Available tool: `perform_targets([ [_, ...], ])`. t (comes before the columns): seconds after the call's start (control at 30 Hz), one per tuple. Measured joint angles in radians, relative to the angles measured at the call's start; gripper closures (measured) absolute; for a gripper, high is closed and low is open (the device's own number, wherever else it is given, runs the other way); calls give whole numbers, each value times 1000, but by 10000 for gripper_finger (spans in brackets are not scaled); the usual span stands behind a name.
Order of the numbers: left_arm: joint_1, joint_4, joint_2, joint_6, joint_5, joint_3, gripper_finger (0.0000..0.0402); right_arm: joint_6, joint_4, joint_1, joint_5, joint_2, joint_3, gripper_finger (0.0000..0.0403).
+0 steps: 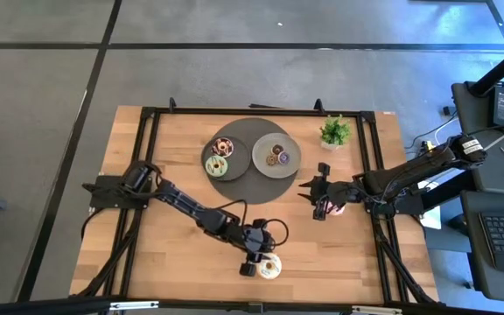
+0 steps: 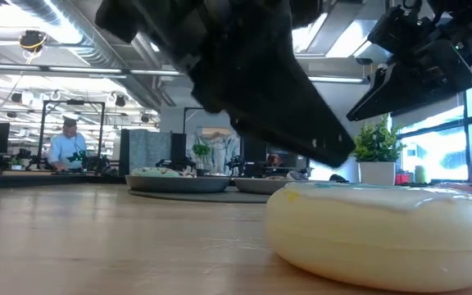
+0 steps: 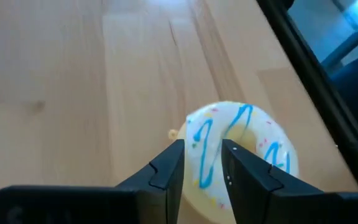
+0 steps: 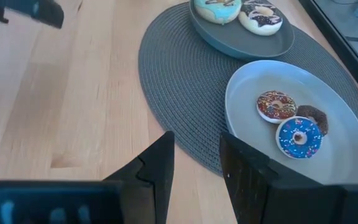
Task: Pick & Place donuts
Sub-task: Put the big white doughnut on the dark gray plate
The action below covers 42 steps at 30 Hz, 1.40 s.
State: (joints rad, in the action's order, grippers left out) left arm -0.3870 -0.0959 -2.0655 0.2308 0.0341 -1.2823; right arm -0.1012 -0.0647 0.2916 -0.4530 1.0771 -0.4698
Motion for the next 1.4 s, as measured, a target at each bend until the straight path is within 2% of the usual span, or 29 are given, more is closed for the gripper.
perform_targets([
  [0.43, -10, -23, -57, 47, 8, 0, 305, 0, -2, 0, 0, 0, 0, 272],
  [0.57, -10, -18, -55, 47, -7, 0, 331, 1, -7, 0, 0, 0, 0, 272],
  [0.73, -1, -4, -38, 46, -75, 0, 390, 2, -8, 0, 0, 0, 0, 272],
  [0.9, 17, 15, -9, 47, -131, 2, 395, 5, -8, 0, 0, 0, 0, 272],
  [1.03, 62, 104, 72, 54, -176, 2, 396, 5, -9, 0, 0, 0, 0, 272],
  [1.2, 143, 335, 230, -3, -165, 2, 397, 5, -17, 0, 0, 0, 0, 272],
  [1.3, 205, 441, 333, -50, -64, 13, 397, 6, -18, 0, -1, 1, 0, 272],
  [1.4, 282, 452, 424, -69, 12, 69, 397, 27, -18, -2, -5, 1, 0, 272],
])
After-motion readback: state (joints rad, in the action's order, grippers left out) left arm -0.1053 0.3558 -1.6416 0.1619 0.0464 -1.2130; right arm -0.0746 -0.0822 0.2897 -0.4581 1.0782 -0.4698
